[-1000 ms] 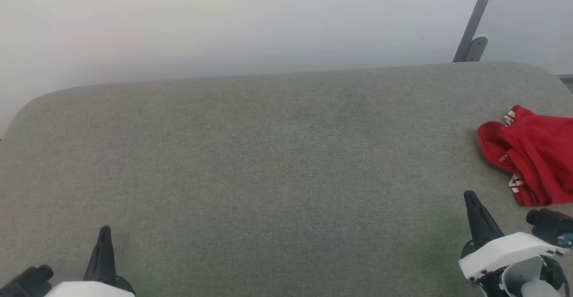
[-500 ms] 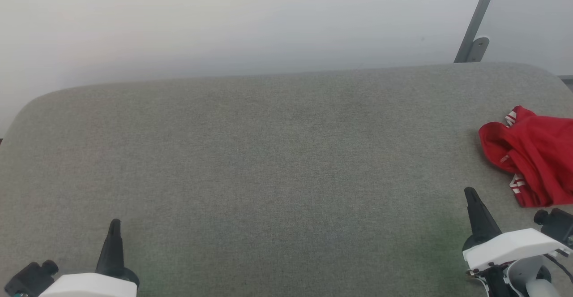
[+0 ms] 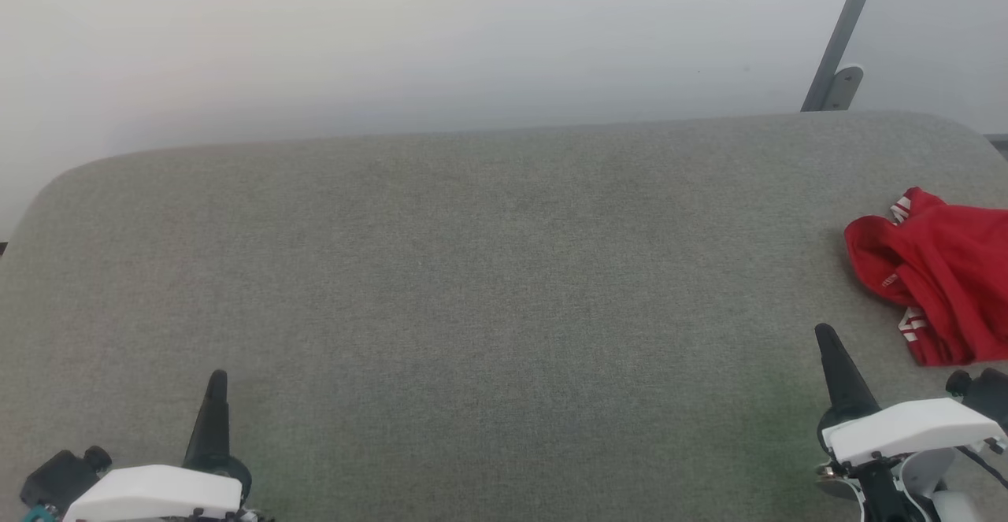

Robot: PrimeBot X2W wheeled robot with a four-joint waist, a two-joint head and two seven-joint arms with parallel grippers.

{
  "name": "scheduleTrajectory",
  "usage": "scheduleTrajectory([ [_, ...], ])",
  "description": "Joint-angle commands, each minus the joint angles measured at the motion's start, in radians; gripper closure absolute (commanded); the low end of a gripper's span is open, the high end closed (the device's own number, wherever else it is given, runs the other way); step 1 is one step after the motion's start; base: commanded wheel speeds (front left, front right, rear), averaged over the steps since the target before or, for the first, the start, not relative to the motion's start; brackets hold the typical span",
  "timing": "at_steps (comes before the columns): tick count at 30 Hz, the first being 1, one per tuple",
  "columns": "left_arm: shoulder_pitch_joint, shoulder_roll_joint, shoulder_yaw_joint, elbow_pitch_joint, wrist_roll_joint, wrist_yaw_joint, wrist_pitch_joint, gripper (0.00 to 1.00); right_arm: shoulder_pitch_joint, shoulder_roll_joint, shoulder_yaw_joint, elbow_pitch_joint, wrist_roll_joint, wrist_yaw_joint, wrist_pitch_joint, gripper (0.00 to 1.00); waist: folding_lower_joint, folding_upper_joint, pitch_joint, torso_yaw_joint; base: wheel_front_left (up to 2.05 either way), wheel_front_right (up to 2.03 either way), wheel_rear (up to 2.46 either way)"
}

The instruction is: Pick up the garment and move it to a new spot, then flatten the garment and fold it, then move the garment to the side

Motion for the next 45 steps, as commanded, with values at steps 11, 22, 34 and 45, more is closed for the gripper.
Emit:
scheduleTrajectory([
  [11, -0.043, -0.008, -0.009, -0.015, -0.117, 0.000, 0.037, 1.00, -0.014, 0.019, -0.025, -0.030, 0.123, 0.000, 0.037, 1.00, 0.0000, 0.0000, -0.001, 0.003, 0.00, 0.00, 0.00],
  [22, -0.056, -0.019, -0.017, -0.017, -0.210, 0.000, 0.065, 1.00, -0.012, 0.036, -0.042, -0.043, 0.219, 0.000, 0.067, 1.00, 0.0000, 0.0000, -0.001, 0.006, 0.00, 0.00, 0.00],
  [34, -0.070, -0.030, -0.024, -0.019, -0.298, 0.000, 0.094, 1.00, -0.011, 0.053, -0.058, -0.057, 0.315, 0.000, 0.096, 1.00, 0.0000, 0.0000, -0.002, 0.009, 0.00, 0.00, 0.00],
  [45, -0.084, -0.038, -0.031, -0.020, -0.374, 0.000, 0.119, 1.00, -0.009, 0.067, -0.072, -0.066, 0.394, 0.000, 0.120, 1.00, 0.0000, 0.0000, -0.003, 0.011, 0.00, 0.00, 0.00],
])
